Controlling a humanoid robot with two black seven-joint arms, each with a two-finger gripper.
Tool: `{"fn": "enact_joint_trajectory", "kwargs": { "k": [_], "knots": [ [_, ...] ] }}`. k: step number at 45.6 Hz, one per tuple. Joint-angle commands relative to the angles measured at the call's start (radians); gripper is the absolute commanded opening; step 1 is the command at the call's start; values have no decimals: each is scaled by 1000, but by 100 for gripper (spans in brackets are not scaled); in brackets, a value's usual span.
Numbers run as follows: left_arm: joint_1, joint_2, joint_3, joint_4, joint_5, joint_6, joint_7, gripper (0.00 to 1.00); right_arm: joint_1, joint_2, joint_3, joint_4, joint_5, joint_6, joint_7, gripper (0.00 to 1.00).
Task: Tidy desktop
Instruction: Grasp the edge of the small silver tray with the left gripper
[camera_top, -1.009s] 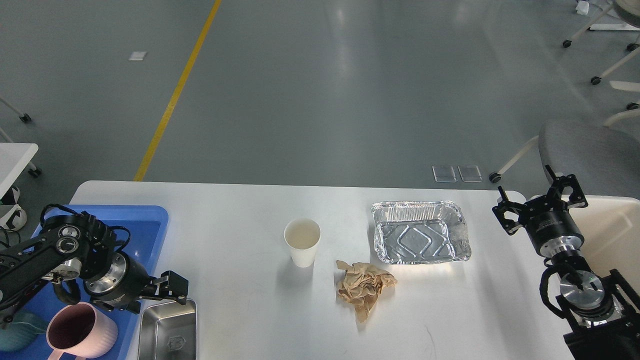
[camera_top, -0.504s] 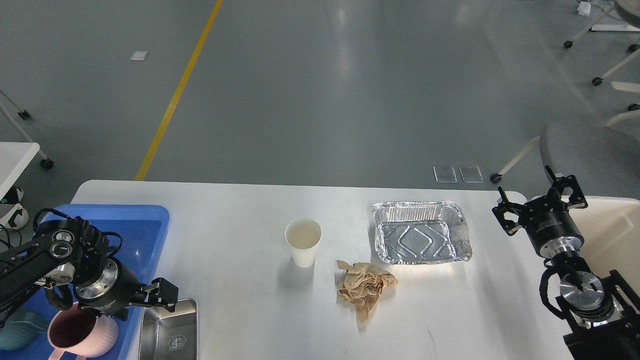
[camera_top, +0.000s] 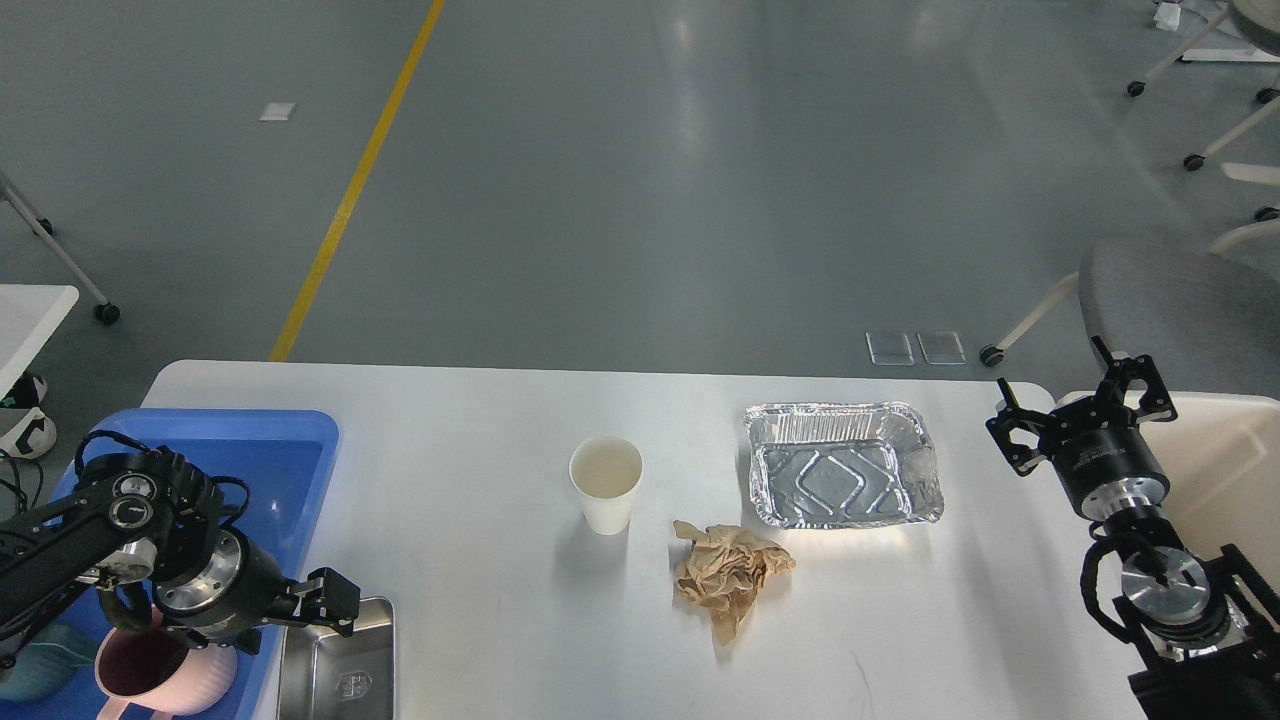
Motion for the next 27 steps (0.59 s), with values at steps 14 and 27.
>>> {"fn": "enact_joint_trajectory", "kwargs": {
  "k": [14, 27],
  "knots": [
    [31, -2, -2, 1, 19, 0, 0, 89, -5, 0, 0, 0, 0, 0, 0, 100],
    [31, -14, -2, 1, 20, -2, 40, 46, -6, 0, 0, 0, 0, 2, 0, 100]
  ]
}}
